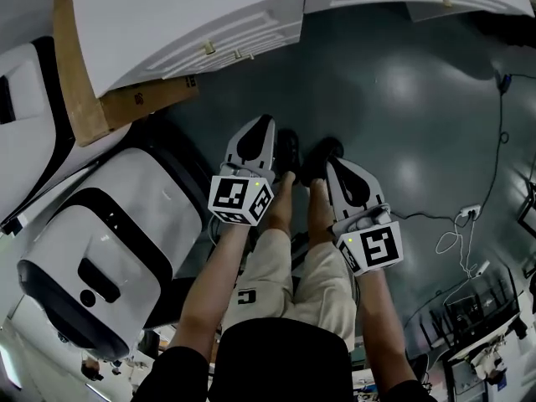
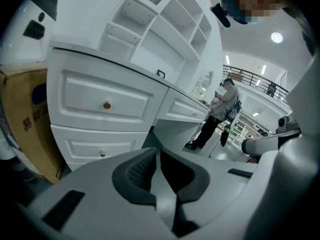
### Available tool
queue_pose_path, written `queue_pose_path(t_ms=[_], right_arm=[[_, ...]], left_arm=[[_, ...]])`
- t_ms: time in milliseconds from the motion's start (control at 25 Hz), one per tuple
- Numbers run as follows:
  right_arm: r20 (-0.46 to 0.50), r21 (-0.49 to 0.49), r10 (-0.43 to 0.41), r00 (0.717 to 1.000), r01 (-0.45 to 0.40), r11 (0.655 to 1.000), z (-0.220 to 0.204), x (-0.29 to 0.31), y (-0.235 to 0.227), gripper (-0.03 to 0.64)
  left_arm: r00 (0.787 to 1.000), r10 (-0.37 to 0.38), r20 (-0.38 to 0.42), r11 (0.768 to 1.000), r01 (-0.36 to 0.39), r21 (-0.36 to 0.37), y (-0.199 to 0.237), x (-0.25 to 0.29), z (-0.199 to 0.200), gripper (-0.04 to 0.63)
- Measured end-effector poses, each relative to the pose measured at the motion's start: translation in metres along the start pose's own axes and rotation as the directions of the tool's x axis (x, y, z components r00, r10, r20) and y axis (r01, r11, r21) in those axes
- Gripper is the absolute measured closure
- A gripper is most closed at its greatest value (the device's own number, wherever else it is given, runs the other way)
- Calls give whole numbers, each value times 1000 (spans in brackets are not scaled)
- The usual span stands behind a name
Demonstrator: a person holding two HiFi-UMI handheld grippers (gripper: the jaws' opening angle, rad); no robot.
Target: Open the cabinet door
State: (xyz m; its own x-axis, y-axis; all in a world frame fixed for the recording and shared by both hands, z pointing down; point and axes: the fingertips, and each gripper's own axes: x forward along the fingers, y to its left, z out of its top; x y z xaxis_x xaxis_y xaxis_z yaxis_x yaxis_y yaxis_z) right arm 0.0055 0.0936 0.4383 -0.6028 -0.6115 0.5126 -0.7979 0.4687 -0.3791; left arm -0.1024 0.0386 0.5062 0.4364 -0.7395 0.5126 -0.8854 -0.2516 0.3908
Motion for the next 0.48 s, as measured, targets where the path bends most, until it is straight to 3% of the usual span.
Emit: queue_pose_path(t_ms=[160,280,480], right_arm=[[-11,-2,-12,1000,12,1000,-13,3,-16,598],[-22,-11,-12,1000,12,1000,-20,7,-22,598],[-40,-15,1,999,-2,1000,-29,13,-26,598]], left_arm=[[999,30,-17,999,-30,-26,17,13,-21,568],[998,46,-34,998,-47,-33,34,24,-34,511],[994,89,-61,995,-91,-36,64,45,-50,492]])
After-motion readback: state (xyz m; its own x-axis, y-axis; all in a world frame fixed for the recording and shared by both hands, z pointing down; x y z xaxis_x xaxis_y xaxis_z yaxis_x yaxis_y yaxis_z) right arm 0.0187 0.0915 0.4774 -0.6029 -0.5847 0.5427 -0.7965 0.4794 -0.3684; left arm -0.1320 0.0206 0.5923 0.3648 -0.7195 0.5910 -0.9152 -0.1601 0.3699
